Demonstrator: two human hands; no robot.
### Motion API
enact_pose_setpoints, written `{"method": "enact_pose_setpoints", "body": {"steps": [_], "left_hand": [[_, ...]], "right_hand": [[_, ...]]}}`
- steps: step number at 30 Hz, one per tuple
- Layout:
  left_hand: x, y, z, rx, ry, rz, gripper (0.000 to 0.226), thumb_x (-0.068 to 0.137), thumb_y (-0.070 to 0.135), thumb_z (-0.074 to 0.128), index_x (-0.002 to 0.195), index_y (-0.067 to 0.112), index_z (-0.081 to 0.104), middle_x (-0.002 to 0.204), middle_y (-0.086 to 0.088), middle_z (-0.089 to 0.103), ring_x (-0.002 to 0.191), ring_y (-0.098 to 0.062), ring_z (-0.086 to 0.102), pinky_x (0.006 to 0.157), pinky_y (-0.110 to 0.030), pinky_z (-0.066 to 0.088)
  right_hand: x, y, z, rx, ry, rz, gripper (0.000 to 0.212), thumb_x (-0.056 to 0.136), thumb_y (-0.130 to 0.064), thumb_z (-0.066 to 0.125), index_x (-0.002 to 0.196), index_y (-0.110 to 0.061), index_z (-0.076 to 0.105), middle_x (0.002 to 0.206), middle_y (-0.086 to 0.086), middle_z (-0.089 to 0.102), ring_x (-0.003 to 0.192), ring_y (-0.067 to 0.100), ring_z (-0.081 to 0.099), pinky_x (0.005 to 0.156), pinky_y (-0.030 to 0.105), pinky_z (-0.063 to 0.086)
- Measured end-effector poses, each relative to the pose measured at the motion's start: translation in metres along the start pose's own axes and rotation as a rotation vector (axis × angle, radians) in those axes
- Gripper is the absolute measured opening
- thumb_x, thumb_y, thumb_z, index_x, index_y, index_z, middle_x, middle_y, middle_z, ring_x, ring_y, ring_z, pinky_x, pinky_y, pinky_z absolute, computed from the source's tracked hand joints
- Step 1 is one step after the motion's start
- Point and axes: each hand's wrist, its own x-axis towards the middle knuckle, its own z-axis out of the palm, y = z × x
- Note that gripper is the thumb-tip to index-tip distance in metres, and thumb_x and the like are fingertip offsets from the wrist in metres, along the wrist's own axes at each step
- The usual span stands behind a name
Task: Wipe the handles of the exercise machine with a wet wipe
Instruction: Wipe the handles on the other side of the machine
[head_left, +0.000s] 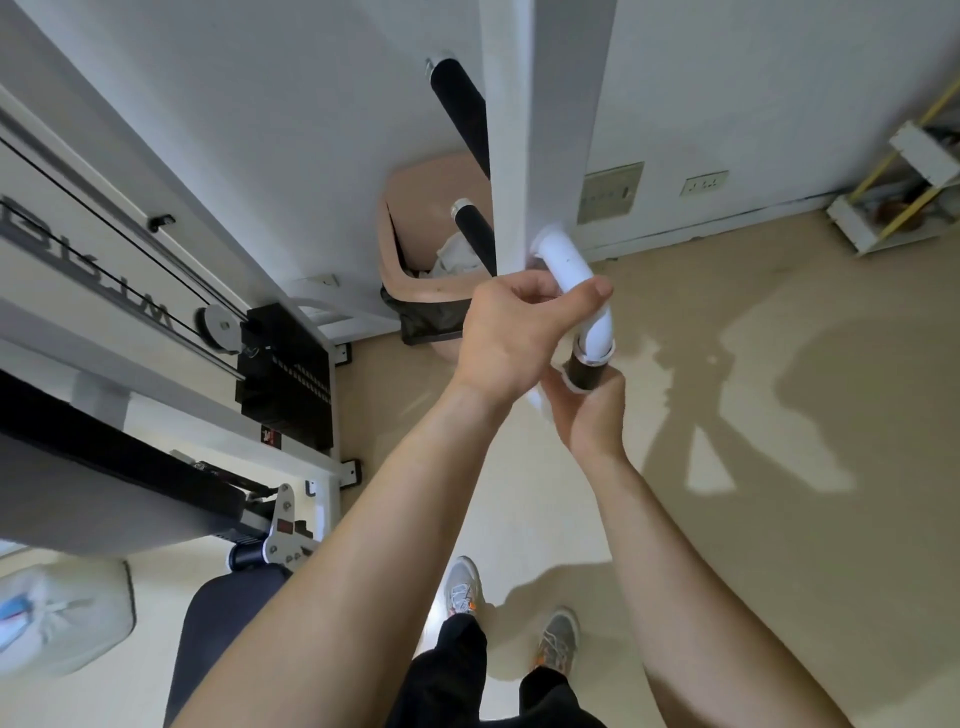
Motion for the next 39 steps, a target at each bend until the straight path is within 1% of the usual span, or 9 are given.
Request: {"method": "enact_pose_setpoints", "body": {"steps": [3, 6, 9, 12, 19, 24, 27, 34, 39], "left_hand": [[0.002, 0.0, -0.002, -0.061, -0.084, -0.071, 0.061, 0.078, 0.044, 0.081, 0.093, -0.014, 0.066, 0.081, -0.012, 0.065, 0.077, -0.018, 0.063, 0.089, -0.037, 0.057], [0.002, -0.001, -0.001, -0.11, -0.118, -0.093, 0.063, 0.075, 0.045, 0.081, 0.1, -0.012, 0.07, 0.105, -0.024, 0.074, 0.092, -0.017, 0.071, 0.104, -0.047, 0.054], [0.005, -0.003, 0.001, -0.118, -0.079, -0.07, 0.077, 0.068, 0.05, 0.082, 0.102, -0.017, 0.064, 0.1, -0.037, 0.065, 0.081, -0.021, 0.06, 0.091, -0.043, 0.057], [0.006, -0.009, 0.0, -0.12, -0.1, -0.049, 0.066, 0.079, 0.04, 0.081, 0.103, -0.018, 0.064, 0.081, -0.021, 0.063, 0.069, -0.015, 0.057, 0.068, -0.019, 0.05], [0.005, -0.008, 0.001, -0.11, -0.067, -0.053, 0.078, 0.066, 0.057, 0.079, 0.096, -0.013, 0.067, 0.101, -0.038, 0.065, 0.086, -0.019, 0.056, 0.097, -0.044, 0.049], [0.006, -0.007, -0.001, -0.085, -0.071, -0.04, 0.076, 0.067, 0.056, 0.077, 0.098, -0.013, 0.069, 0.095, -0.032, 0.069, 0.079, -0.018, 0.054, 0.078, -0.033, 0.041], [0.004, -0.01, -0.002, -0.076, -0.088, -0.042, 0.063, 0.074, 0.048, 0.079, 0.095, -0.011, 0.072, 0.097, -0.032, 0.072, 0.076, -0.022, 0.062, 0.077, -0.032, 0.048], [0.006, -0.011, -0.002, -0.05, -0.114, 0.0, 0.089, 0.067, 0.064, 0.075, 0.102, -0.017, 0.064, 0.09, -0.006, 0.056, 0.083, -0.018, 0.042, 0.079, -0.033, 0.03], [0.006, -0.015, -0.003, -0.099, -0.11, -0.017, 0.08, 0.071, 0.055, 0.079, 0.101, -0.018, 0.065, 0.086, -0.02, 0.066, 0.079, -0.021, 0.05, 0.078, -0.032, 0.04]], "right_hand": [[-0.001, 0.02, -0.006, -0.125, -0.099, 0.103, 0.048, 0.085, -0.008, 0.064, 0.042, -0.028, 0.058, 0.042, -0.01, 0.053, 0.046, 0.012, 0.046, 0.059, 0.028, 0.04], [-0.004, 0.003, -0.007, -0.138, -0.112, 0.093, 0.049, 0.087, -0.008, 0.066, 0.043, -0.03, 0.06, 0.042, -0.014, 0.054, 0.044, 0.007, 0.047, 0.055, 0.023, 0.04], [0.0, -0.025, -0.008, -0.033, -0.05, -0.035, 0.045, 0.082, -0.005, 0.073, 0.048, -0.026, 0.052, 0.044, -0.015, 0.05, 0.045, 0.009, 0.044, 0.049, 0.023, 0.039], [0.002, -0.035, -0.004, 0.039, 0.025, -0.127, 0.043, 0.078, -0.005, 0.075, 0.051, -0.028, 0.052, 0.046, -0.015, 0.05, 0.045, 0.012, 0.042, 0.045, 0.024, 0.039], [-0.001, 0.024, 0.0, -0.09, -0.111, 0.146, 0.025, 0.064, -0.024, 0.06, 0.047, -0.009, 0.048, 0.049, 0.002, 0.05, 0.052, 0.017, 0.04, 0.059, 0.03, 0.036], [0.0, -0.029, -0.005, -0.013, -0.066, -0.033, 0.036, 0.081, -0.002, 0.071, 0.054, -0.014, 0.05, 0.044, -0.01, 0.049, 0.043, 0.012, 0.044, 0.045, 0.024, 0.039], [0.0, -0.046, -0.004, 0.06, -0.016, -0.156, 0.028, 0.082, -0.01, 0.073, 0.061, -0.01, 0.053, 0.049, -0.011, 0.048, 0.045, 0.016, 0.042, 0.041, 0.027, 0.038], [-0.006, 0.023, -0.004, -0.098, -0.126, 0.152, 0.047, 0.083, 0.002, 0.062, 0.043, -0.021, 0.053, 0.041, -0.012, 0.05, 0.044, 0.004, 0.04, 0.061, 0.027, 0.036], [-0.002, -0.02, -0.009, -0.002, -0.111, -0.013, 0.031, 0.08, 0.005, 0.069, 0.058, -0.004, 0.049, 0.049, -0.009, 0.051, 0.046, 0.009, 0.048, 0.047, 0.024, 0.04]]}}
